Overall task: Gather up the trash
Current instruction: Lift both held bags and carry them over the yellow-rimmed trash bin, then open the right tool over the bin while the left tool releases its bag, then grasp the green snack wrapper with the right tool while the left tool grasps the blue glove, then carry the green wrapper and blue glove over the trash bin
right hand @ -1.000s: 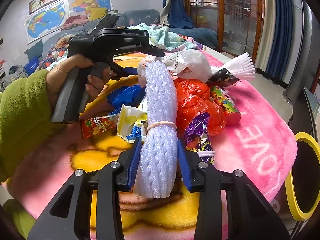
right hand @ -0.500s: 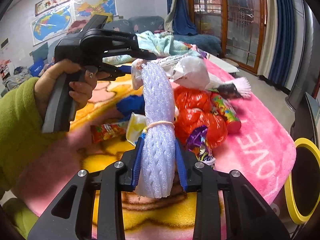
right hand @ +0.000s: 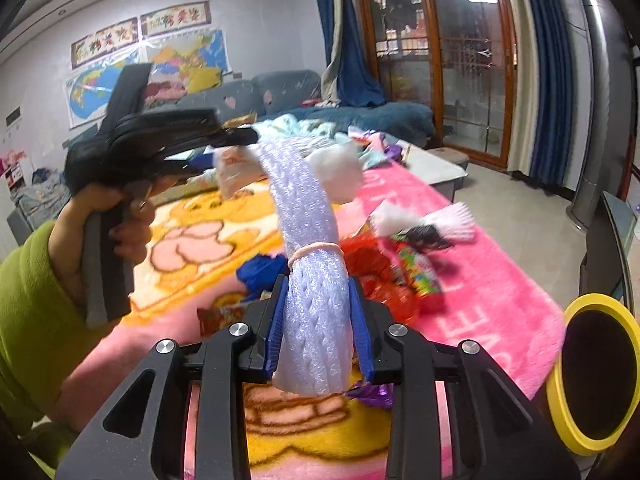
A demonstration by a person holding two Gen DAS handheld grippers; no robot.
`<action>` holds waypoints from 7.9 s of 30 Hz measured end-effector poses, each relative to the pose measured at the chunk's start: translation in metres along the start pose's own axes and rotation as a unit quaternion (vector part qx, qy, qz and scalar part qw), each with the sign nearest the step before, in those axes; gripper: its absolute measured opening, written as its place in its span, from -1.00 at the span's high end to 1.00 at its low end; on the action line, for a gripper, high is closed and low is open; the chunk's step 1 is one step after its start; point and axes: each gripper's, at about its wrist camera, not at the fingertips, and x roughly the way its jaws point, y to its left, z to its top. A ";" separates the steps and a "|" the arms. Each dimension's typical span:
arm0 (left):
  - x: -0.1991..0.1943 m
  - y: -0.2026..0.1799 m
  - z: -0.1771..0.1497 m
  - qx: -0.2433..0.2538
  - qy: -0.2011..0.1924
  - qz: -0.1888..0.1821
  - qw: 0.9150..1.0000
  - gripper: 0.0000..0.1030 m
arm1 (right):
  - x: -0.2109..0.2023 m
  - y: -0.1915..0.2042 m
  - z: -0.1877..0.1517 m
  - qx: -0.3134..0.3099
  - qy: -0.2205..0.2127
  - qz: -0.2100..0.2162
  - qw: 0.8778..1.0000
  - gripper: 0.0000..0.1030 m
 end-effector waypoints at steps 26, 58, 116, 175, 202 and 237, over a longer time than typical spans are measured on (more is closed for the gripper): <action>0.002 -0.082 -0.012 0.059 -0.033 0.007 0.998 0.34 | -0.074 -0.093 0.000 0.113 -0.054 -0.090 0.988 0.54; 0.076 -0.234 -0.100 0.212 0.032 -0.060 0.975 0.34 | -0.113 -0.247 -0.042 0.283 -0.056 -0.232 0.929 0.54; 0.061 -0.204 -0.102 0.186 -0.028 0.025 0.982 -0.79 | -0.100 -0.199 -0.027 0.207 -0.078 -0.195 0.956 -0.33; 0.025 0.040 -0.088 -0.078 0.083 0.087 0.990 -0.13 | 0.144 -0.104 0.022 0.039 0.125 -0.033 0.991 0.60; -0.005 0.023 -0.067 -0.061 0.026 0.074 0.995 0.86 | 0.077 -0.075 0.025 0.054 0.075 0.040 0.995 0.77; -0.014 -0.093 -0.063 0.059 -0.005 0.004 0.998 0.86 | -0.012 -0.115 0.026 0.098 0.012 0.005 0.995 0.77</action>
